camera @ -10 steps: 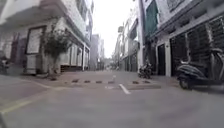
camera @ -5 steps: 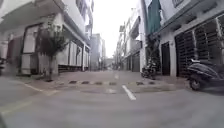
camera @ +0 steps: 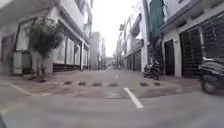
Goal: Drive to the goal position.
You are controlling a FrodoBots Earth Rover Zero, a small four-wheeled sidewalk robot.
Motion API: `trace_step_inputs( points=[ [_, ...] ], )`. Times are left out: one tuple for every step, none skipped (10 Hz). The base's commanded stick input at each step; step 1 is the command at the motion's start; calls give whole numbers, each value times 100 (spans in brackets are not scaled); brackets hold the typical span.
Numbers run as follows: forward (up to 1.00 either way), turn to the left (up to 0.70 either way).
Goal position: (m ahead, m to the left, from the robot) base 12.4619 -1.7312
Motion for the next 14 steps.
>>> trace_step_inputs(
  points=[
    [100, 0],
    [100, 0],
    [100, 0],
    [100, 0],
    [100, 0],
    [100, 0],
    [100, 0],
    [100, 0],
    [100, 0],
    [100, 0],
    [100, 0],
    [100, 0],
    [100, 0],
    [100, 0]
  ],
)
